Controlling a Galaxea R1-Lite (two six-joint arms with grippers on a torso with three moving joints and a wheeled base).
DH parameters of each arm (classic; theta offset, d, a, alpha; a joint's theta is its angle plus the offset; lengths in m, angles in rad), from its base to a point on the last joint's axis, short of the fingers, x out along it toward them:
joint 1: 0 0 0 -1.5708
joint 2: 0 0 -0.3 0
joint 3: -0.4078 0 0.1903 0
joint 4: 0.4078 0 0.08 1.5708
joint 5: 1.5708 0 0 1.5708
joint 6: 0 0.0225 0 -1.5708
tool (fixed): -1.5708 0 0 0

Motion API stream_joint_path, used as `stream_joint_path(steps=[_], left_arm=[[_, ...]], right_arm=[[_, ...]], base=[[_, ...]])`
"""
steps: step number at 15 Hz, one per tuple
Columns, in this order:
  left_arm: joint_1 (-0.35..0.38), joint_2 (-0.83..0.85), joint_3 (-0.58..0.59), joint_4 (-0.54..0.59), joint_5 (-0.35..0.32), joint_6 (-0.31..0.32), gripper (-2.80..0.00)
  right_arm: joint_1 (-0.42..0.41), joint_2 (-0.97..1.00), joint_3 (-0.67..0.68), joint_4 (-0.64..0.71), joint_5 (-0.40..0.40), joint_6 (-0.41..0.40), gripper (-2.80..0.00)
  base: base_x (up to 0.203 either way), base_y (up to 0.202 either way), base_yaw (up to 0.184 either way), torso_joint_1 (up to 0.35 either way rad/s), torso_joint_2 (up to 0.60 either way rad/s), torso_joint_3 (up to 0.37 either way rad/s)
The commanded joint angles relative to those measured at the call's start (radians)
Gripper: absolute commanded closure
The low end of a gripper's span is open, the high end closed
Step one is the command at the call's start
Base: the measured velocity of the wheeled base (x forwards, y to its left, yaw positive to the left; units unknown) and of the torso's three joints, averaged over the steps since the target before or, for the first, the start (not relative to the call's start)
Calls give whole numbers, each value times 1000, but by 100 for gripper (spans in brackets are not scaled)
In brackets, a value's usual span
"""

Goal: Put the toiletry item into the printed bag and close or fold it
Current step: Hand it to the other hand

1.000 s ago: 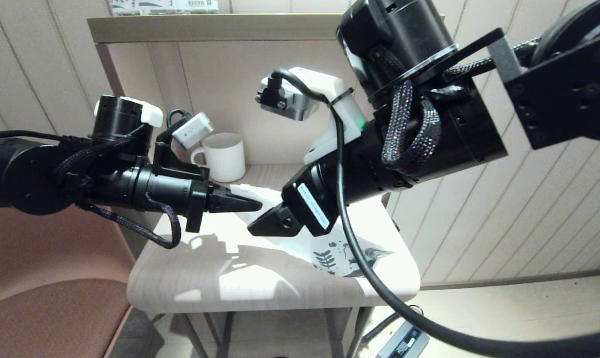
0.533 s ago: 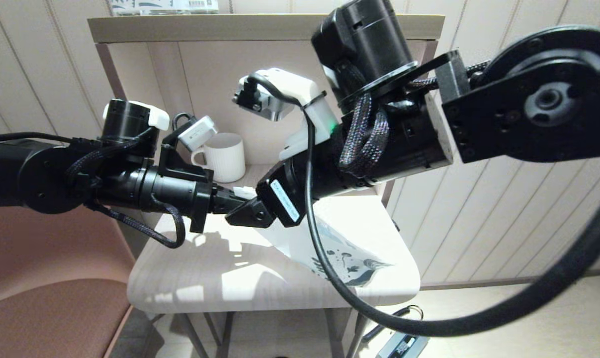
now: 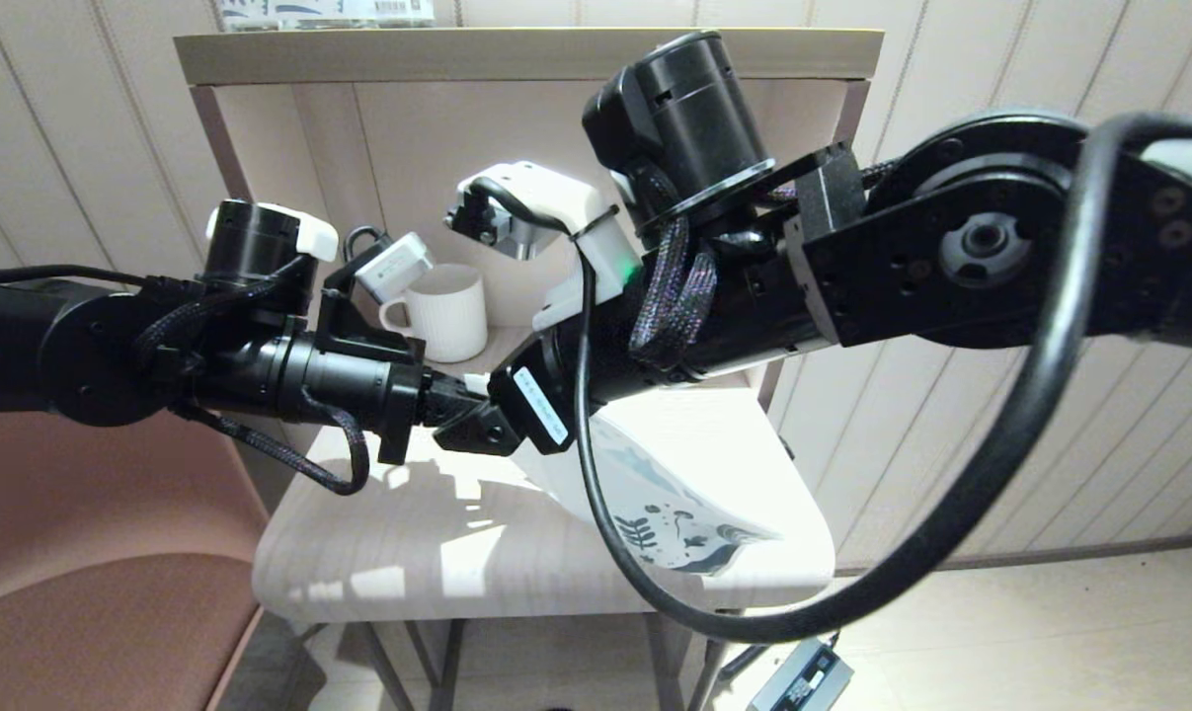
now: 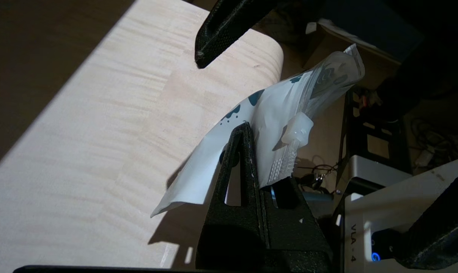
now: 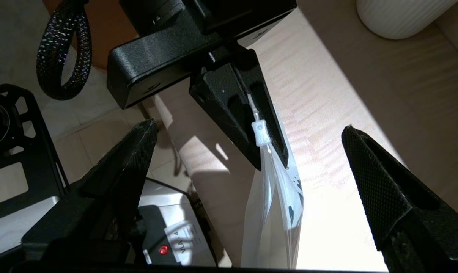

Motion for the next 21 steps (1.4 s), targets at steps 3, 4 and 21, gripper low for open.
stream_joint_path(steps=[3,4,21], left_arm=[[0,1,0,-1,-5,3,0],[0,0,1,-1,-5,3,0],[-1,3,6,-1,-5,6,0]], right_arm=[[-1,13,0,-7,0,0,-280],[-2,14,0,-7,0,0,-280],[-19,16,0,-20,-6,2,-280]], base=[[0,0,0,0,0,0],[0,0,0,0,0,0],[0,0,0,0,0,0]])
